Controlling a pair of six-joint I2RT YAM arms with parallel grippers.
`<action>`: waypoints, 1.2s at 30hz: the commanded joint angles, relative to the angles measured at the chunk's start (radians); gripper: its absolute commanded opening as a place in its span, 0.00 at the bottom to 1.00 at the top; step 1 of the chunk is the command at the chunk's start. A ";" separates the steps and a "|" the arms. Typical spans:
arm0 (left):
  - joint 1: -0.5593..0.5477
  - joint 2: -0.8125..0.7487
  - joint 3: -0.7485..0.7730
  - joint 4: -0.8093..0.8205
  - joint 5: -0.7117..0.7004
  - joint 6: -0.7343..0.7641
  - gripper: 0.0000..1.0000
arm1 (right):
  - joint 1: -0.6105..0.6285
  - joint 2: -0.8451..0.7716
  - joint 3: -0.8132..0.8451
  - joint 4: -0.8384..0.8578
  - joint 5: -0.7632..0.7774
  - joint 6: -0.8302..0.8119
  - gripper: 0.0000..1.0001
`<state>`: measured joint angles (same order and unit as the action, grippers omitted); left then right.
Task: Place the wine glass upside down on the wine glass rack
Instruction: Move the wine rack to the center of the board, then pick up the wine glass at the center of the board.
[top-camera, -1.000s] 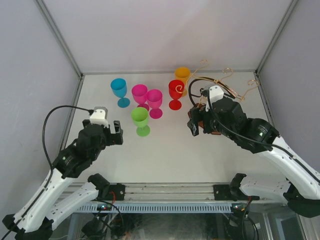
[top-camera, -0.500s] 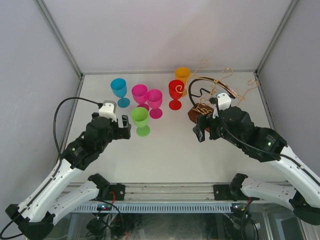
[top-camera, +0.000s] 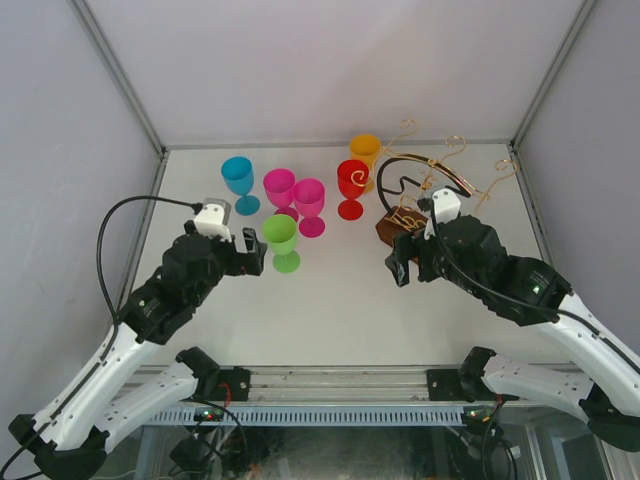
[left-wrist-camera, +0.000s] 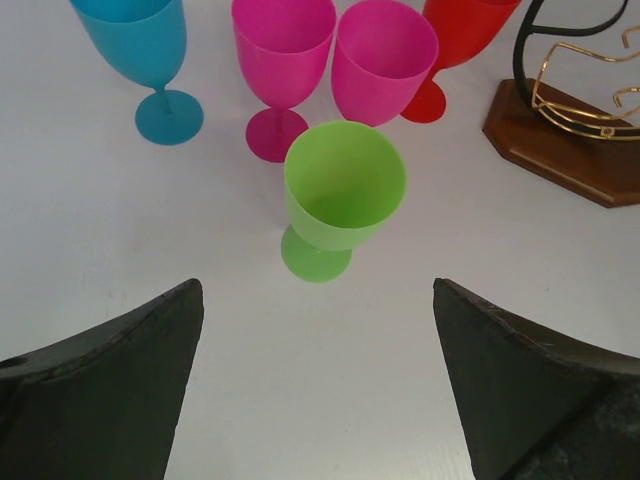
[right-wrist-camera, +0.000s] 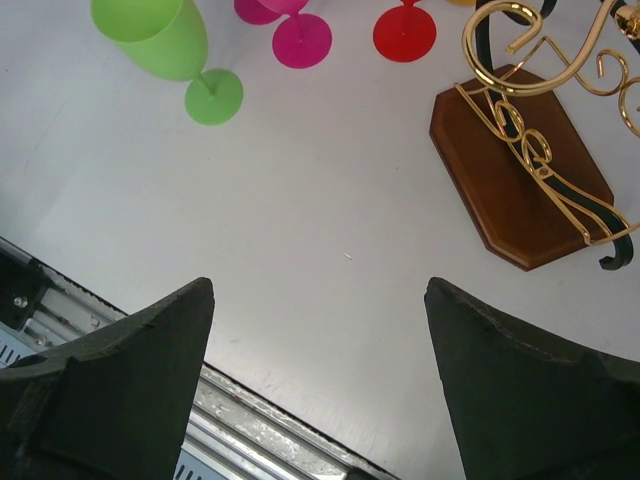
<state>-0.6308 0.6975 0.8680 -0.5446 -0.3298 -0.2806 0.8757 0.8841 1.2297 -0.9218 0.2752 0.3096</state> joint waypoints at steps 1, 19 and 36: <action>-0.003 0.026 0.067 0.010 0.070 0.057 1.00 | 0.007 -0.029 -0.039 0.043 -0.001 -0.004 0.86; -0.081 0.279 0.120 -0.087 0.046 0.086 1.00 | 0.002 -0.039 -0.083 0.047 0.019 -0.010 0.86; -0.095 0.496 0.108 0.088 -0.039 -0.003 1.00 | -0.007 -0.040 -0.117 0.058 0.015 -0.018 0.87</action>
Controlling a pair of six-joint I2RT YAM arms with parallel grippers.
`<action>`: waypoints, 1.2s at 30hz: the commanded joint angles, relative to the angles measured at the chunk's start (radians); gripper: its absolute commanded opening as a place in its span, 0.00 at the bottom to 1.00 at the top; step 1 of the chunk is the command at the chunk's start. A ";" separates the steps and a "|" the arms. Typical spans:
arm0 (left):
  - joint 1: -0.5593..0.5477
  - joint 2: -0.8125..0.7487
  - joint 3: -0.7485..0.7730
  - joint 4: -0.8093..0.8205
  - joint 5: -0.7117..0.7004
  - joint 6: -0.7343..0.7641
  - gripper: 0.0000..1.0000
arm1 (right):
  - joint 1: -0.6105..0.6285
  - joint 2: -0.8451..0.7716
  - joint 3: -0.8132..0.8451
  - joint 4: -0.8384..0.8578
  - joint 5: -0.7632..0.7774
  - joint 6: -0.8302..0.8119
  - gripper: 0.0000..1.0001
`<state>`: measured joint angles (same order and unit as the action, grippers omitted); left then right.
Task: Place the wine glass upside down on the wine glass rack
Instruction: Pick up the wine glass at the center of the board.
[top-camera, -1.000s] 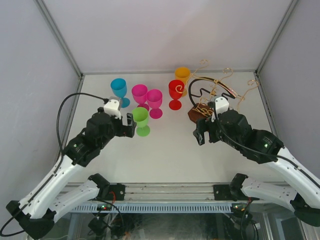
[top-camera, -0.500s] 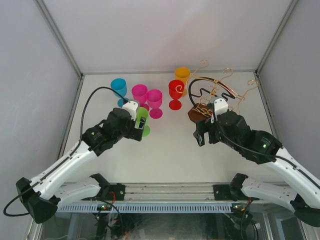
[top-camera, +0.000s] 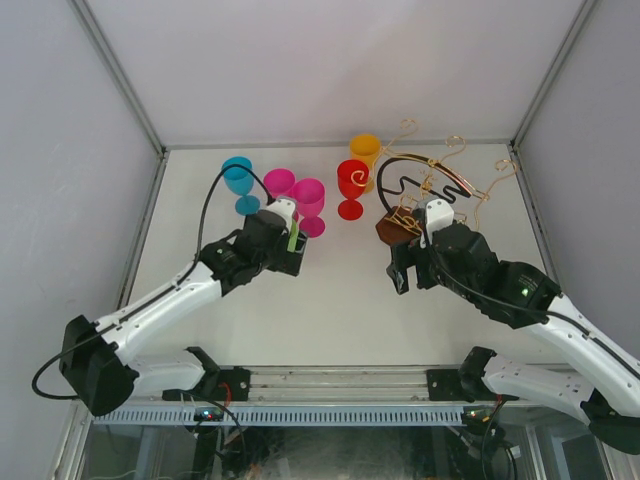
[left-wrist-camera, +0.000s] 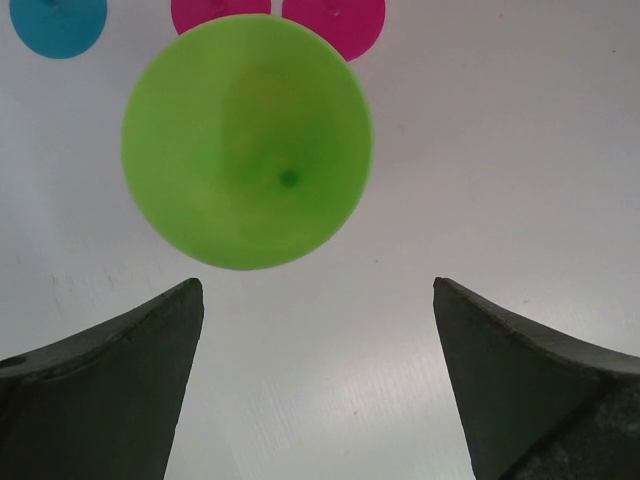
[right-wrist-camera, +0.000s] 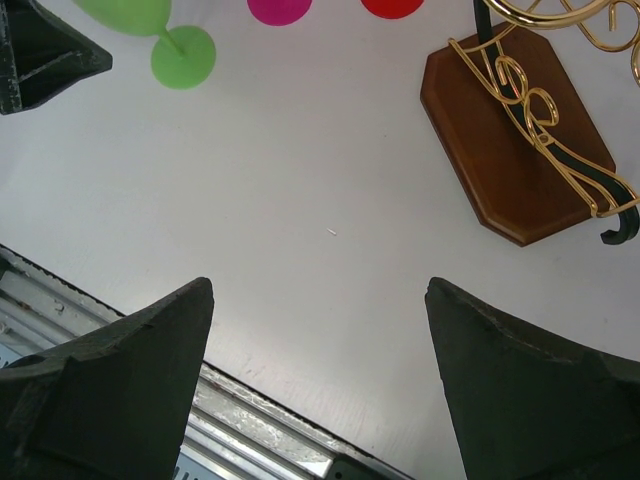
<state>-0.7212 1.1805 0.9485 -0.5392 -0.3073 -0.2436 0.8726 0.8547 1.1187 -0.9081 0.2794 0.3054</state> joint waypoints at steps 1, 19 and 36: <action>-0.004 0.020 0.027 0.092 -0.071 -0.044 1.00 | -0.004 -0.011 -0.009 0.044 0.009 -0.013 0.87; 0.083 0.110 0.086 0.182 -0.059 -0.075 1.00 | -0.006 -0.001 -0.026 0.054 -0.004 -0.014 0.87; 0.121 0.223 0.182 0.150 -0.037 -0.029 1.00 | -0.007 -0.010 -0.031 0.048 -0.015 -0.006 0.87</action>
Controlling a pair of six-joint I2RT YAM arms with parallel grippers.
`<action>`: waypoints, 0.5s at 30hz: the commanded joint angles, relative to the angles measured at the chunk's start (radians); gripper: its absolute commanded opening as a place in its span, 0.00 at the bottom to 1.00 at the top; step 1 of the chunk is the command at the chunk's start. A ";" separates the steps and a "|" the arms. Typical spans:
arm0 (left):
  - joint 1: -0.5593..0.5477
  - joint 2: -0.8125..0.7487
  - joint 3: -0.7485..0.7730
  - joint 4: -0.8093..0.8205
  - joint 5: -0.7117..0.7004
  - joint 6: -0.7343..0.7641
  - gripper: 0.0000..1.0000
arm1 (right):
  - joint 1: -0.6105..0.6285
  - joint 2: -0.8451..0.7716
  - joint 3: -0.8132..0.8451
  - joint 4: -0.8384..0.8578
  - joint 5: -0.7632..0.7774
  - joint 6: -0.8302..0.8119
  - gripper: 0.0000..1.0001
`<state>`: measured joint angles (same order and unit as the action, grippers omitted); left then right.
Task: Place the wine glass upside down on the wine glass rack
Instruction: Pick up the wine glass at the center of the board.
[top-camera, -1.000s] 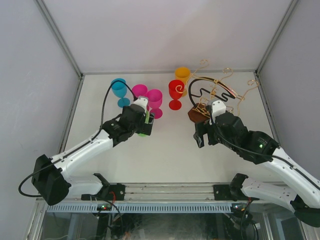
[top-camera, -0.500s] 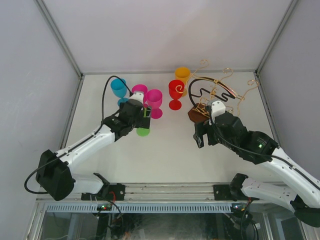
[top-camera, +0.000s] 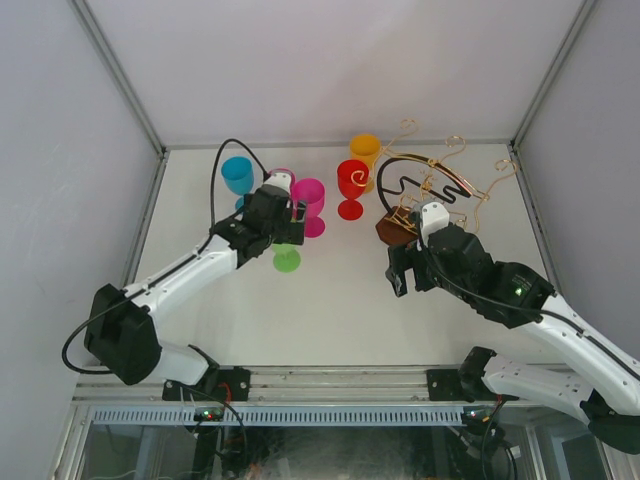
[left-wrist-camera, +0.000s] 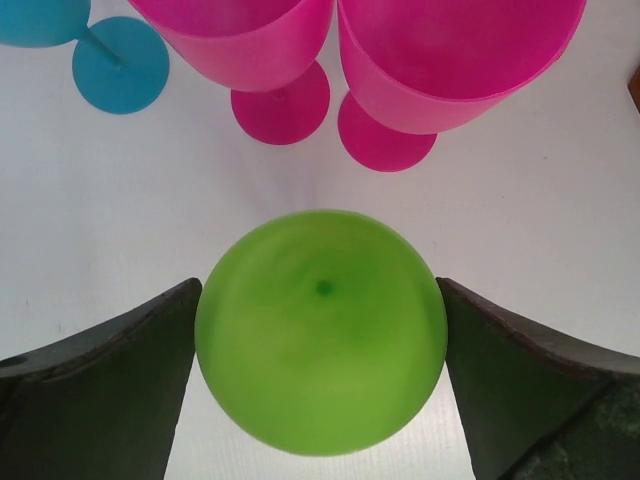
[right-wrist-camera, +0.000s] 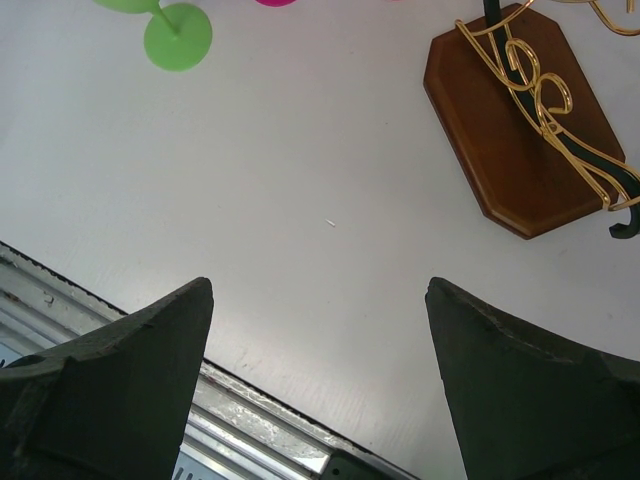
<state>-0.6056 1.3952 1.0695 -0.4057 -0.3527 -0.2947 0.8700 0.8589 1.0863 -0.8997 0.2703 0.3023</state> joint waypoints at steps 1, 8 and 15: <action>0.006 0.013 0.064 0.013 0.005 0.024 0.99 | -0.005 -0.017 0.001 0.039 -0.006 -0.003 0.87; 0.006 0.014 0.070 -0.009 0.000 0.039 0.87 | -0.005 -0.032 0.001 0.040 0.002 -0.009 0.86; -0.031 -0.056 0.039 -0.052 0.000 0.055 0.85 | -0.006 -0.036 0.002 0.043 0.014 -0.011 0.87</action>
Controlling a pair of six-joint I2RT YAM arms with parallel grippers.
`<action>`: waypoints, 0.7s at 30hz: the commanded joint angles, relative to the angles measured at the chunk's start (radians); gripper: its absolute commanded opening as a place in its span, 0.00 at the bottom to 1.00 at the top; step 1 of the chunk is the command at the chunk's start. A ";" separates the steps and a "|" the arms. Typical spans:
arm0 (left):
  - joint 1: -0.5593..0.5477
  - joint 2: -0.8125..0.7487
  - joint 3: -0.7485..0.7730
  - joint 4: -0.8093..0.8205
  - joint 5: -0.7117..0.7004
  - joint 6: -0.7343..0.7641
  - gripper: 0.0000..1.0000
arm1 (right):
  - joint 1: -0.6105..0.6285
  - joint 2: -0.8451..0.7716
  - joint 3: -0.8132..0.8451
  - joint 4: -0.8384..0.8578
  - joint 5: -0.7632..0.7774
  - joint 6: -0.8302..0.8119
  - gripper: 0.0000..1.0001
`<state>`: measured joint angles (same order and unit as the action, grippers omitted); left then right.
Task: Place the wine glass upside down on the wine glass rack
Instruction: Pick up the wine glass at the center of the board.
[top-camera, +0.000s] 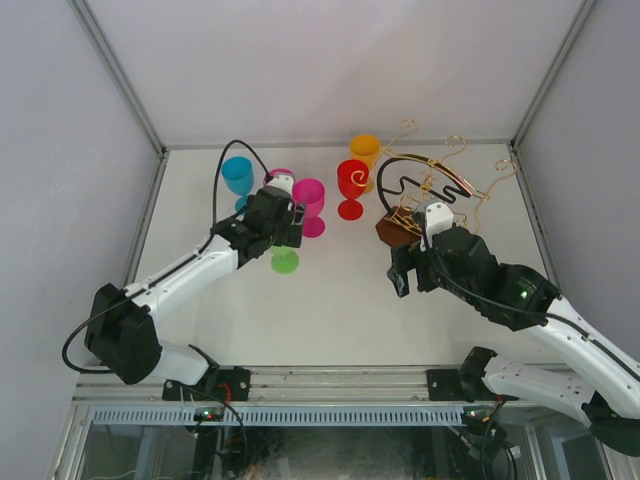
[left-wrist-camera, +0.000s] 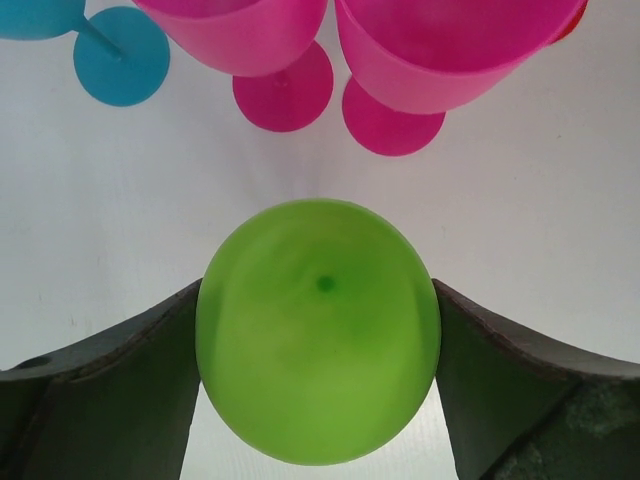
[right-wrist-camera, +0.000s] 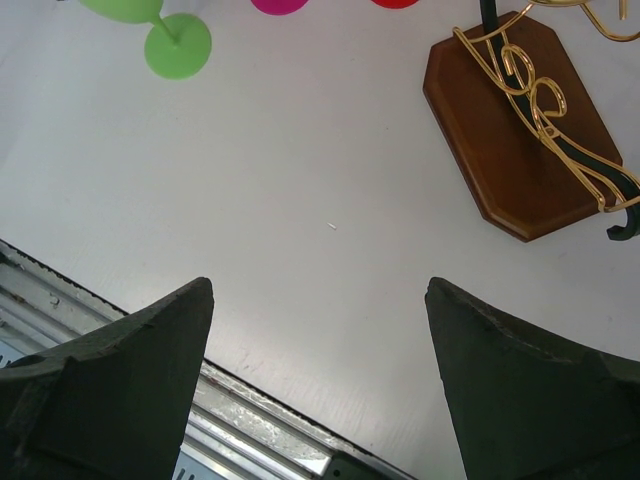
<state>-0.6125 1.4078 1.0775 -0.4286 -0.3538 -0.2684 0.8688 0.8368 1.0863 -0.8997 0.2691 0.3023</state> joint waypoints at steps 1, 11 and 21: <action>-0.034 -0.086 0.021 -0.035 0.000 0.028 0.85 | -0.005 -0.014 0.002 0.044 0.018 -0.012 0.86; -0.173 -0.261 -0.064 -0.091 0.034 -0.013 0.84 | -0.014 -0.024 0.001 0.062 0.026 -0.028 0.87; -0.380 -0.288 -0.077 -0.112 0.036 -0.061 0.85 | -0.019 -0.019 0.001 0.055 0.038 -0.027 0.87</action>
<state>-0.9241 1.1271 1.0134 -0.5503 -0.3271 -0.3012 0.8566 0.8230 1.0863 -0.8822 0.2859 0.2867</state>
